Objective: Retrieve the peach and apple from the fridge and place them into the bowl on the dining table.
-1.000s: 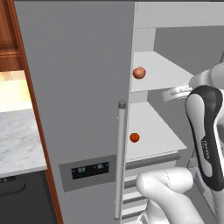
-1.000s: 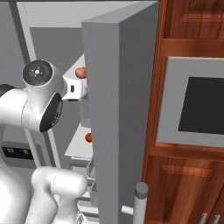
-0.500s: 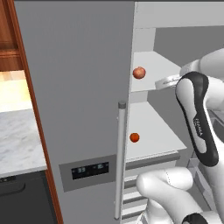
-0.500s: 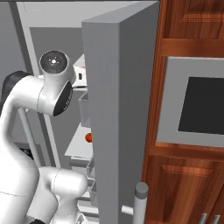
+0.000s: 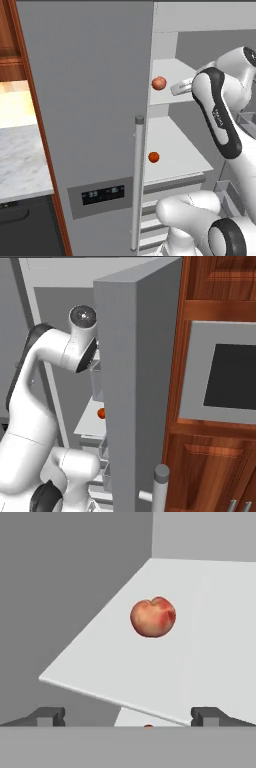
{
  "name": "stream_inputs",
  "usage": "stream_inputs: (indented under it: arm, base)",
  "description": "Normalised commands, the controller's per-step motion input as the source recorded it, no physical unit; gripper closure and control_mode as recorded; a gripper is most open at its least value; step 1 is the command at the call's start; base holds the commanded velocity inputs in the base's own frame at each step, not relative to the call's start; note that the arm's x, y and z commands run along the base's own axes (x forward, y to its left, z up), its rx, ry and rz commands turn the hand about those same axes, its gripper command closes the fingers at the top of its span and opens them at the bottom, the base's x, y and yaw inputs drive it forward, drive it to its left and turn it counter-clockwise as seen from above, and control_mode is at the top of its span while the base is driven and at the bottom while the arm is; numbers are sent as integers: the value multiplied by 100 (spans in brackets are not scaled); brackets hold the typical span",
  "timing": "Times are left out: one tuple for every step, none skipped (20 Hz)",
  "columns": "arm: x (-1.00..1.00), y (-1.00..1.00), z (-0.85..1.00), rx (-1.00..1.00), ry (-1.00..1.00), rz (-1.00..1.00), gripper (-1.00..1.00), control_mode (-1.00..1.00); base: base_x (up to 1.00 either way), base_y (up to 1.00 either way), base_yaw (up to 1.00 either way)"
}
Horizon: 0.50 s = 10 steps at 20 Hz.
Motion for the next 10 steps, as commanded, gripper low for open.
stream_inputs:
  arm:
    - [56,0,-20,0,0,5,-100,-100]
    - [56,0,-17,0,0,5,-100,-100]
    - [56,0,-14,0,0,3,-100,-100]
    - [57,0,-14,0,0,3,-100,-100]
    - [56,2,-15,0,0,1,-100,-100]
    - [56,9,-16,-1,0,0,-100,-100]
    - [53,12,-14,-3,0,0,-100,-100]
    - [53,12,-11,-3,0,0,-100,-100]
    - [52,14,-11,-3,0,0,-100,-100]
    - [53,14,-11,-3,0,0,-100,-100]
  base:
    - [0,0,0]
    - [0,0,0]
    - [0,0,0]
    - [0,0,0]
    - [0,0,0]
    - [0,0,0]
    - [0,0,0]
    - [0,0,0]
    - [0,0,0]
    - [0,0,0]
